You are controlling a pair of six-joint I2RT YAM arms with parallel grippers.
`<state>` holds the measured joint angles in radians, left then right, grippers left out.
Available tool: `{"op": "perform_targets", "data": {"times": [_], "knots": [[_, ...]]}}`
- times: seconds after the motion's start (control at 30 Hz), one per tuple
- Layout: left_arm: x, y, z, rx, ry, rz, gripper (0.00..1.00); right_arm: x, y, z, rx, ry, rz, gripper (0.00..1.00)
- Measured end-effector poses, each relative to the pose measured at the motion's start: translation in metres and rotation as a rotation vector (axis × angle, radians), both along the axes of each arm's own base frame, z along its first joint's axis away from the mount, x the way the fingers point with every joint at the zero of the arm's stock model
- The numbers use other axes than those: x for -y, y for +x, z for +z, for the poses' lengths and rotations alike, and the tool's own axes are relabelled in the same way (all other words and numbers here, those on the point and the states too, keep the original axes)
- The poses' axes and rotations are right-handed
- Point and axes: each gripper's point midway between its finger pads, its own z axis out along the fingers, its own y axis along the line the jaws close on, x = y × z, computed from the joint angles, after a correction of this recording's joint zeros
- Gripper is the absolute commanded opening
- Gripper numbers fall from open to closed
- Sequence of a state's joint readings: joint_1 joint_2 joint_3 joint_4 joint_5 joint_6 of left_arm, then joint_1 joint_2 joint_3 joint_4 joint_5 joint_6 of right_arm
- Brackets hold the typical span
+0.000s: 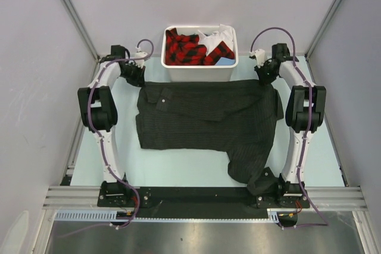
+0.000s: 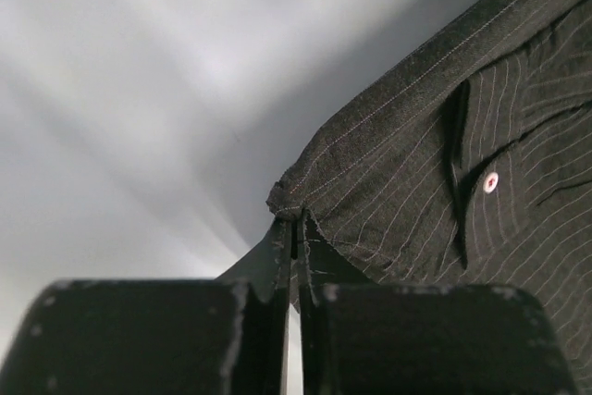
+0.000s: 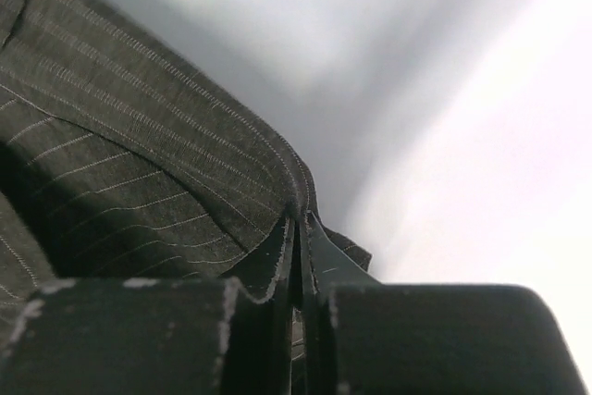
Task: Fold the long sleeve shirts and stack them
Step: Fold the shirt
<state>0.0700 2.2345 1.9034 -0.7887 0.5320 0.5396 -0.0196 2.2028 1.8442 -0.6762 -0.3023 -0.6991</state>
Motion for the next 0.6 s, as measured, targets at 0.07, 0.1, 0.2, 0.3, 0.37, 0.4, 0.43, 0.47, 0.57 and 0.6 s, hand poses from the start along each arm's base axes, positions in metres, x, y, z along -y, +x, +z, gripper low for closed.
{"op": "perform_targets", "data": {"times": [0.07,0.1,0.2,0.3,0.37,0.4,0.43,0.47,0.57,0.6], "knots": [[-0.001,0.003,-0.004,-0.002,0.003,0.015,0.41,-0.001,0.007,0.002,0.012,-0.006,-0.014,0.53],[-0.003,0.003,-0.007,-0.008,0.006,0.025,0.5,0.001,0.009,0.003,0.016,-0.023,-0.021,0.77],[-0.012,0.002,-0.01,-0.011,0.004,0.055,0.56,0.007,0.003,0.003,-0.004,-0.041,-0.032,0.84],[-0.022,-0.02,-0.01,-0.026,-0.013,0.073,0.57,0.024,-0.031,0.006,-0.06,-0.027,-0.031,0.84],[-0.024,-0.045,-0.004,-0.026,-0.027,0.051,0.58,0.036,-0.066,0.02,-0.088,-0.003,-0.02,0.82],[-0.024,-0.06,0.001,-0.026,-0.034,0.036,0.58,0.04,-0.087,0.031,-0.099,0.009,-0.009,0.83],[-0.022,-0.074,0.009,-0.006,-0.04,0.007,0.58,0.044,-0.109,0.044,-0.096,0.021,0.004,0.82],[-0.018,-0.091,0.018,0.009,-0.046,-0.027,0.58,0.043,-0.132,0.057,-0.086,0.031,0.031,0.82],[0.001,-0.135,0.043,0.103,-0.042,-0.178,0.59,0.015,-0.201,0.086,-0.049,0.053,0.172,0.82],[0.008,-0.151,0.046,0.123,-0.039,-0.228,0.59,0.0,-0.227,0.088,-0.046,0.058,0.239,0.82]]}}
